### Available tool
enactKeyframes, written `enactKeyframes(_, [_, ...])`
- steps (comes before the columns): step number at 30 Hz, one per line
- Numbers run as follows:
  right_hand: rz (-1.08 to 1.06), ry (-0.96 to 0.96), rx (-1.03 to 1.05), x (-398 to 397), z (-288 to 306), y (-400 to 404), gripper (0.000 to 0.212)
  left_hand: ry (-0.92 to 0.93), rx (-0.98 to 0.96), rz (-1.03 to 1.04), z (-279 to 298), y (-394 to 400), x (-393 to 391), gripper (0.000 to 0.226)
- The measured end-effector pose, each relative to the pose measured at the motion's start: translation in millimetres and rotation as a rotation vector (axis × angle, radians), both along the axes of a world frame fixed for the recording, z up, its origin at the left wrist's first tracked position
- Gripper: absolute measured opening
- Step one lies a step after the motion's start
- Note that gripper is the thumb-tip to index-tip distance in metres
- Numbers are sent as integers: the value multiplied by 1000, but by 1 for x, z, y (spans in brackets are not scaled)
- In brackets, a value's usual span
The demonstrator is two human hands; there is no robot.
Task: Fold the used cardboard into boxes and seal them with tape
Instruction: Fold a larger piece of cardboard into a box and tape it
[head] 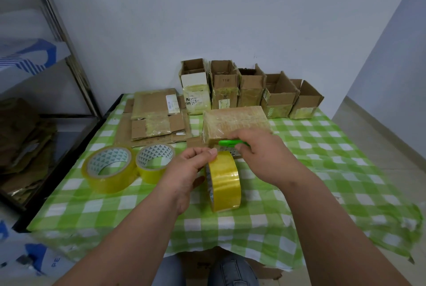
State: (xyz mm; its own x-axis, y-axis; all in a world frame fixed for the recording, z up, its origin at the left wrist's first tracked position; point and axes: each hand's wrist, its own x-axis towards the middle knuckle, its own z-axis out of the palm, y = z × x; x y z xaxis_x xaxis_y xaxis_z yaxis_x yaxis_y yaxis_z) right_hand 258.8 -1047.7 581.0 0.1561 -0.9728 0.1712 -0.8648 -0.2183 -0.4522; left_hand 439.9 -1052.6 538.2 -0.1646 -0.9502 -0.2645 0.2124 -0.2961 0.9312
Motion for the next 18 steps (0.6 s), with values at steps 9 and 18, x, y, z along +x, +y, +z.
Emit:
enactKeyframes(9, [35, 123, -95, 7, 0, -13, 30, -4, -10, 24, -5, 0, -3, 19])
enactKeyframes(18, [79, 215, -80, 14, 1, -22, 31, -1, -3, 32, -7, -1, -3, 27])
